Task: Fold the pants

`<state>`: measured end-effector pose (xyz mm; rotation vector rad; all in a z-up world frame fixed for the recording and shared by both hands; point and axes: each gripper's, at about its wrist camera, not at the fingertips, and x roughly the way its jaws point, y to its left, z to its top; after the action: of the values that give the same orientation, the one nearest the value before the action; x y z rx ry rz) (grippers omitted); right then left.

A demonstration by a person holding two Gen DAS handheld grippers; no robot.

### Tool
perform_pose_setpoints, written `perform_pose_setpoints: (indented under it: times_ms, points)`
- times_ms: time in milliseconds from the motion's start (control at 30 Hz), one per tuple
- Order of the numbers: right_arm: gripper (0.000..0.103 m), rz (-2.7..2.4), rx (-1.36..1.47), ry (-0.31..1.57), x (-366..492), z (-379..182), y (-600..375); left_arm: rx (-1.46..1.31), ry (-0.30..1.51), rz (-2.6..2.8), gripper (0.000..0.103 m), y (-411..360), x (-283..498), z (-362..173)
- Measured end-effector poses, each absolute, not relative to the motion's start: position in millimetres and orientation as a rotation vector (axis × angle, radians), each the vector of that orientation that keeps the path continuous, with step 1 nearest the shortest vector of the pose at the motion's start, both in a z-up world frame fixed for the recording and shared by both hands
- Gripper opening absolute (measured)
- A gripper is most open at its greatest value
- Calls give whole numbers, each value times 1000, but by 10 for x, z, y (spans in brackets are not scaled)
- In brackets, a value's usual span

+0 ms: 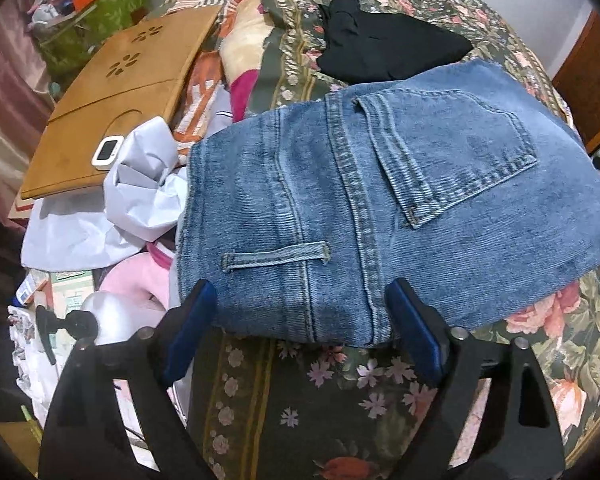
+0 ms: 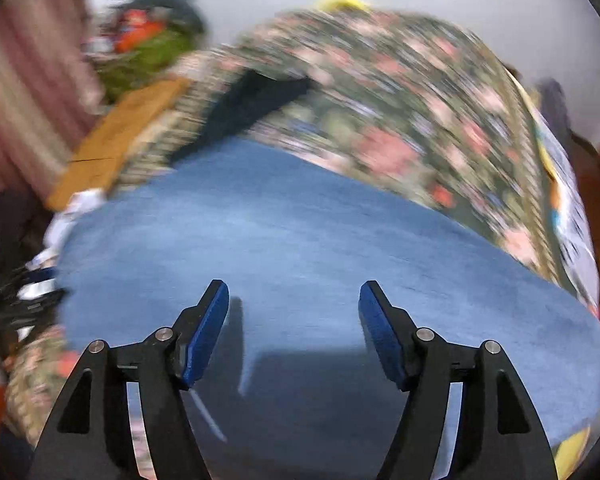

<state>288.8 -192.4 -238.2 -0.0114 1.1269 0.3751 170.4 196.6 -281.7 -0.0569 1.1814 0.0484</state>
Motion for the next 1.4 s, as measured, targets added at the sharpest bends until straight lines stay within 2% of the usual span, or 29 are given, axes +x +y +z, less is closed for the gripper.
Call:
perform_pose_setpoints:
  times_ms: [67, 200, 267, 433, 567, 833, 933, 967, 1000, 1033, 1100, 1200, 1400]
  points:
    - [66, 370, 101, 1145, 2907, -2462, -2266, -50, 1173, 58, 90, 1965, 1688, -2789]
    - [70, 287, 111, 1147, 2709, -2554, -2840, -22, 1144, 108, 89, 1940, 1685, -2653]
    - [78, 243, 150, 1150, 2553, -2621, -3169, -30, 1129, 137, 89, 1907, 1730, -2539]
    - [75, 76, 224, 1159, 2224, -2677, -4004, -27, 1059, 165, 89, 1688, 1945, -2186]
    - [75, -14, 302, 1080, 2004, -2568, -4586, 25, 1015, 156, 93, 1267, 2224, -1985]
    - [75, -176, 553, 984, 1905, -2685, -5587, 65, 1090, 44, 93, 344, 2723, -2134]
    - [63, -149, 613, 997, 2007, -2789, -5640, 101, 1122, -7, 93, -10, 2844, -2236]
    - [52, -134, 635, 1004, 2067, -2847, -5644, 117, 1134, -24, 93, -142, 2885, -2279]
    - [34, -118, 648, 999, 2114, -2889, -5640, 127, 1131, -23, 93, -211, 2891, -2287]
    - [28, -123, 642, 992, 2146, -2906, -5629, 146, 1119, -14, 93, -297, 2907, -2283]
    - [9, -123, 621, 971, 2138, -2896, -5640, 168, 1125, -45, 93, -450, 2943, -2270]
    - [5, -117, 576, 970, 2065, -2877, -5658, 171, 1140, -100, 93, -589, 2944, -2262]
    - [7, -195, 436, 992, 1837, -2819, -5702, 272, 1123, -186, 93, -989, 2865, -2301]
